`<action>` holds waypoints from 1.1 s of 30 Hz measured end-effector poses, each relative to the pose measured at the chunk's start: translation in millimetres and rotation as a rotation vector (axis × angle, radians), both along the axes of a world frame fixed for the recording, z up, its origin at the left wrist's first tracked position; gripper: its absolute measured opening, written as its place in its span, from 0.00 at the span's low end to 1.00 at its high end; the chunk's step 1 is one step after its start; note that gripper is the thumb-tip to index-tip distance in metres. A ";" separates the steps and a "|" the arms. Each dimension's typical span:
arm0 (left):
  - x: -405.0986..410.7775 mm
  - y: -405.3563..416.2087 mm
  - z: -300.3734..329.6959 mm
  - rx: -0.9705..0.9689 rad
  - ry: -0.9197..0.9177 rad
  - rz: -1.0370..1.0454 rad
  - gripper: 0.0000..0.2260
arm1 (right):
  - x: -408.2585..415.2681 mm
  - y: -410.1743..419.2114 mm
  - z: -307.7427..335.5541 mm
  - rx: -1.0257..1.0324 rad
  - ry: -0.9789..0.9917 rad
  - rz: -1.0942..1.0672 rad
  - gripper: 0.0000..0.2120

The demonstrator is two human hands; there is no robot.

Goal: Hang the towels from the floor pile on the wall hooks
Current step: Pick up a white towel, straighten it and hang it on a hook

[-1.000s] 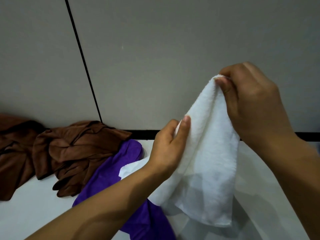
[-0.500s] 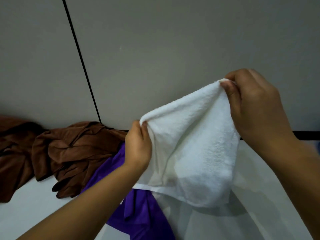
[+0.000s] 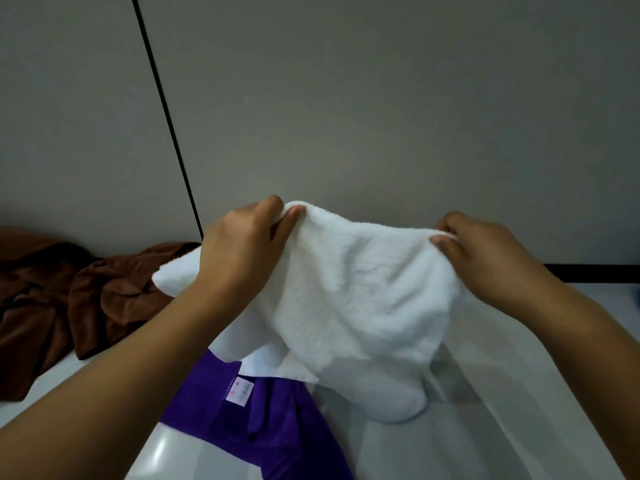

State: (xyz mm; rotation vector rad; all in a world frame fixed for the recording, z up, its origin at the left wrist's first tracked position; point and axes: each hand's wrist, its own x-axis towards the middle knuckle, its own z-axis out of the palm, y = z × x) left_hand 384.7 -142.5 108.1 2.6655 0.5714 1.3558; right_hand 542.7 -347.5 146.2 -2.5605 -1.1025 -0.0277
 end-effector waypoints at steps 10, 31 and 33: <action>15.9 -15.3 27.7 0.448 0.071 -0.147 0.15 | -50.9 47.2 -2.4 0.266 0.373 0.232 0.21; 14.5 0.7 18.5 0.450 0.073 -0.094 0.19 | -41.2 57.9 -28.9 0.225 -0.455 0.052 0.23; 12.7 3.4 13.0 0.437 0.109 -0.089 0.20 | -35.4 55.2 -30.4 0.223 -0.639 0.122 0.22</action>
